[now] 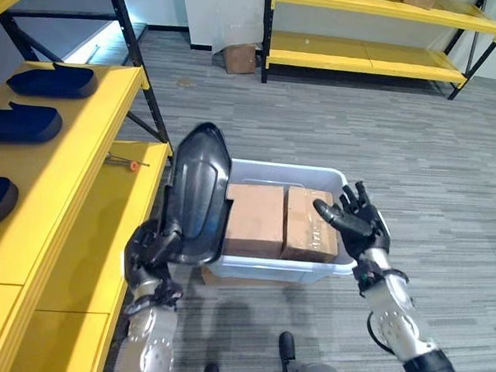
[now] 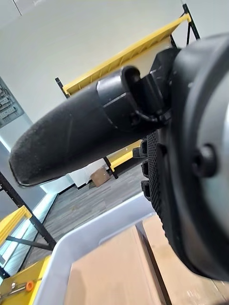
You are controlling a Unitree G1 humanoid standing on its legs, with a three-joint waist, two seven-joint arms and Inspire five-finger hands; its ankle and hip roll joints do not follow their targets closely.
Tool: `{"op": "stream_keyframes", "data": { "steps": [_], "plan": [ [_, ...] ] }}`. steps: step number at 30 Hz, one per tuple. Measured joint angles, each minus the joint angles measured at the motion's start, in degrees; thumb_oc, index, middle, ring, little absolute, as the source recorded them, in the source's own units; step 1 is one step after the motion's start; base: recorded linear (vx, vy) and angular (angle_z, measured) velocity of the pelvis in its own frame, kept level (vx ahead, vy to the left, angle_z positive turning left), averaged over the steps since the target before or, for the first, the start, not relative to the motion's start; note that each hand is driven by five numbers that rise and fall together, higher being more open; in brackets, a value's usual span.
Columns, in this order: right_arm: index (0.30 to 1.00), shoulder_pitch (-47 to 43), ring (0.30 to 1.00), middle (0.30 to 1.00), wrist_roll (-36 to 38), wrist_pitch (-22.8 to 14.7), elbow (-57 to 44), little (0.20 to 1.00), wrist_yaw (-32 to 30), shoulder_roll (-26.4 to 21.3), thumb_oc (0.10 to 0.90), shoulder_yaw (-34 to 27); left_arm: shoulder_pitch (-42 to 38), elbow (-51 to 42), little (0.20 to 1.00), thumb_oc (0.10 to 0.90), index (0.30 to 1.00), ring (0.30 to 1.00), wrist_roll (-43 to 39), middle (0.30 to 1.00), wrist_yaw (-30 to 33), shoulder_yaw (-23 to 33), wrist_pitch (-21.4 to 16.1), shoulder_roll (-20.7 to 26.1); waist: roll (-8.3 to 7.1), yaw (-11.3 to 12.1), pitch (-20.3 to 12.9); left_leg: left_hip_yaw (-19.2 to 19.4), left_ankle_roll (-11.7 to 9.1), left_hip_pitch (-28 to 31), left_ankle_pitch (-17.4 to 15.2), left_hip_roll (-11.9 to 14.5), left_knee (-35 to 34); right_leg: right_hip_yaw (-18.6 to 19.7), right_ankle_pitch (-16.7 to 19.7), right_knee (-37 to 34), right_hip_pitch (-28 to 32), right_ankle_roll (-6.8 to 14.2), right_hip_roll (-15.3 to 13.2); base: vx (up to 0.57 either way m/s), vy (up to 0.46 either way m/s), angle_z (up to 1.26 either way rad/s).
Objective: Move parts from the plastic box to the shelf.
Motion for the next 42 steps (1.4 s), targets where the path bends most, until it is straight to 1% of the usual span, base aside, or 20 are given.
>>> {"op": "stream_keyframes", "data": {
  "steps": [5,9,13,14,16,17,19,21,24,26,27,28,30,31,32,33,35,38,40,42],
  "plan": [
    [1.000,0.28,1.000,1.000,-1.46,0.05,-0.01,1.000,1.71,-0.07,0.900,-0.33,2.69,-0.38,0.300,0.400,0.300,0.300,-0.14,0.300,-1.31,1.93,0.03,-0.34,0.43,0.55,-0.17,-1.83,0.39,-0.78,-0.19,0.35,-0.01,-1.82,-0.81,0.00,0.61,0.21,0.02,-0.01,-0.087,0.20],
    [1.000,2.04,1.000,1.000,-2.97,1.33,0.42,1.000,4.74,-2.15,0.900,0.87,7.99,-3.33,0.300,0.400,0.300,0.300,-2.27,0.300,-3.47,2.62,-0.26,-1.82,2.64,4.13,-0.77,-6.50,0.79,-2.30,-0.13,2.38,0.65,-6.30,-2.27,0.05,1.59,-0.92,1.83,-0.05,-0.202,0.53],
    [1.000,1.82,1.000,1.000,-3.01,1.36,0.46,1.000,5.47,-3.81,0.900,2.31,7.81,-3.35,0.300,0.400,0.300,0.300,-2.45,0.300,-4.89,1.88,-0.26,-1.85,3.08,6.63,-0.66,-10.39,-0.27,-6.49,0.51,2.41,4.71,-10.44,-2.98,0.00,1.82,-1.81,2.79,-0.08,-0.142,0.59],
    [1.000,1.74,1.000,1.000,-3.03,1.35,0.46,1.000,5.55,-3.96,0.900,2.35,7.60,-3.33,0.300,0.400,0.300,0.300,-3.29,0.300,-5.31,1.15,-0.26,-1.90,3.16,7.17,-0.62,-11.41,-1.37,-8.14,1.20,1.99,6.29,-12.24,-3.28,-0.02,1.89,-2.16,2.62,-0.08,-0.048,0.76],
    [1.000,1.02,1.000,1.000,-3.06,1.21,0.46,1.000,5.68,-4.54,0.900,2.27,7.26,-3.22,0.300,0.400,0.300,0.300,-4.72,0.300,-5.99,-0.44,-0.31,-2.34,4.39,8.08,0.19,-11.29,-2.39,-10.61,2.25,1.54,8.25,-15.28,-3.72,0.00,2.68,-2.52,2.60,-0.07,-0.017,1.12],
    [1.000,0.31,1.000,1.000,-3.49,1.16,0.44,1.000,5.89,-4.90,0.900,2.03,6.08,-2.33,0.300,0.400,0.300,0.300,-4.72,0.300,-6.07,-1.77,-0.29,-3.22,5.48,7.27,0.93,-7.00,-0.90,-12.33,4.05,1.12,8.96,-19.80,-4.54,-0.36,3.15,-3.87,1.26,-0.07,-0.009,1.32],
    [1.000,-0.53,1.000,1.000,-3.66,1.03,0.38,1.000,6.04,-5.13,0.900,1.96,5.80,-2.29,0.300,0.400,0.300,0.300,-5.09,0.300,-6.26,-2.05,-0.33,-3.41,6.63,7.69,1.69,3.61,4.20,-12.90,1.67,2.55,9.17,-21.69,-4.52,-0.03,3.46,-3.97,0.98,-0.06,-0.024,0.87],
    [1.000,-0.67,1.000,1.000,-4.12,0.99,0.24,1.000,5.95,-5.64,0.900,1.49,5.14,-2.08,0.300,0.400,0.300,0.300,-6.68,0.300,-6.85,-2.41,-0.34,-3.31,7.43,7.42,3.07,11.67,4.16,-12.80,0.29,4.57,7.83,-22.36,-5.18,1.33,3.52,-3.34,0.42,0.00,-0.013,0.66],
    [1.000,1.17,1.000,1.000,-5.96,0.99,0.34,1.000,5.18,-6.01,0.900,-0.23,3.99,-2.02,0.300,0.400,0.300,0.300,-6.69,0.300,-7.22,-3.59,-0.33,-3.16,6.87,5.52,3.81,17.04,2.63,-12.22,-0.79,5.35,5.32,-22.07,-6.57,2.24,3.51,-3.54,-1.21,0.00,0.018,1.00],
    [1.000,2.02,1.000,1.000,-6.21,0.99,0.31,1.000,4.58,-5.52,0.900,-0.66,4.32,-1.82,0.300,0.400,0.300,0.300,-6.72,0.300,-7.23,-2.96,-0.36,-3.14,5.21,6.17,4.14,19.14,2.93,-12.66,1.04,6.24,12.09,-23.97,-5.57,1.94,4.14,-4.11,-3.68,-0.09,0.079,0.36],
    [1.000,3.00,1.000,1.000,-6.82,0.93,-0.07,1.000,4.62,-5.16,0.900,-1.59,3.68,-0.39,0.300,0.400,0.300,0.300,-6.75,0.300,-7.33,-2.94,-0.33,-3.22,4.36,5.76,4.33,20.85,2.08,-12.52,0.24,7.14,16.62,-25.97,-4.92,1.24,5.35,-3.91,-5.36,-0.08,0.099,0.69],
    [1.000,5.21,1.000,1.000,-7.07,0.92,-0.89,1.000,4.51,-4.57,0.900,-3.10,3.40,0.62,0.300,0.400,0.300,0.300,-6.76,0.300,-7.40,-3.07,-0.25,-3.47,3.93,3.44,4.35,25.02,1.32,-11.90,0.23,9.13,20.11,-29.50,-4.28,0.04,7.87,-2.83,-6.58,-0.06,0.123,1.14],
    [1.000,8.24,1.000,1.000,-7.04,0.73,-1.53,1.000,3.65,-4.24,0.900,-5.05,3.42,1.03,0.300,0.400,0.300,0.300,-6.86,0.300,-7.80,-3.64,-0.25,-4.31,4.71,0.91,3.91,29.39,0.37,-8.94,0.71,12.60,21.63,-33.10,-4.46,0.52,9.81,-0.79,-8.15,-0.02,0.201,1.11],
    [1.000,9.41,1.000,1.000,-7.01,0.52,-1.56,1.000,3.50,-4.17,0.900,-5.67,3.31,0.98,0.300,0.400,0.300,0.300,-6.80,0.300,-8.46,-4.30,-0.23,-4.26,5.64,-0.10,3.08,30.31,-0.40,-7.69,1.31,12.94,18.84,-34.38,-3.85,0.66,10.06,1.35,-8.69,0.01,0.265,1.10],
    [1.000,10.62,1.000,1.000,-7.00,0.02,-1.56,1.000,3.48,-4.31,0.900,-7.36,2.34,0.96,0.300,0.400,0.300,0.300,-6.81,0.300,-8.82,-6.04,-0.19,-4.34,7.82,-1.23,1.99,30.28,-1.23,-6.88,3.31,12.05,13.19,-36.26,-3.52,1.14,10.00,2.78,-8.89,0.03,0.257,1.19],
    [1.000,10.82,1.000,1.000,-6.95,0.09,-1.16,1.000,2.94,-3.32,0.900,-8.40,1.29,1.00,0.300,0.400,0.300,0.300,-6.82,0.300,-9.22,-7.03,-0.08,-3.90,7.78,-1.52,1.55,30.03,-3.91,-4.74,3.45,9.65,7.94,-37.31,-2.92,1.58,9.97,3.72,-10.36,0.04,0.277,1.09],
    [1.000,10.78,1.000,1.000,-6.94,0.69,-1.33,1.000,3.50,0.76,0.900,-4.32,1.26,0.73,0.300,0.400,0.300,0.300,-6.79,0.300,-9.23,-6.08,0.15,-2.78,4.76,0.14,-0.40,29.71,-0.78,-3.11,3.36,3.64,4.79,-36.70,-0.40,3.24,9.98,1.35,-15.87,0.05,0.329,0.54],
    [1.000,10.77,1.000,1.000,-6.95,1.60,-1.37,1.000,5.49,1.74,0.900,-2.19,1.63,0.12,0.300,0.400,0.300,0.300,-6.70,0.300,-9.30,-4.39,0.17,-0.86,3.98,1.12,-1.64,27.68,0.64,-2.75,2.51,2.20,4.71,-36.82,-0.94,7.14,10.26,2.13,-18.42,0.03,0.254,0.42],
    [1.000,10.73,1.000,1.000,-6.95,2.04,-1.36,1.000,5.66,2.38,0.900,-2.34,2.24,-0.72,0.300,0.400,0.300,0.300,-6.69,0.300,-9.49,-2.32,0.14,0.15,2.45,3.36,-2.83,26.95,0.87,-2.87,2.35,1.32,4.91,-37.13,-0.67,6.31,11.62,2.61,-18.65,0.00,0.163,0.30],
    [1.000,9.71,1.000,1.000,-6.99,2.11,-1.37,1.000,5.48,1.95,0.900,-2.95,3.67,-0.76,0.300,0.400,0.300,0.300,-6.69,0.300,-9.46,-0.56,0.08,0.48,2.06,4.01,-3.73,26.03,0.88,-2.76,2.35,0.87,4.65,-37.25,-0.66,6.95,12.06,2.65,-18.98,0.00,0.313,0.27]
  ]
}}
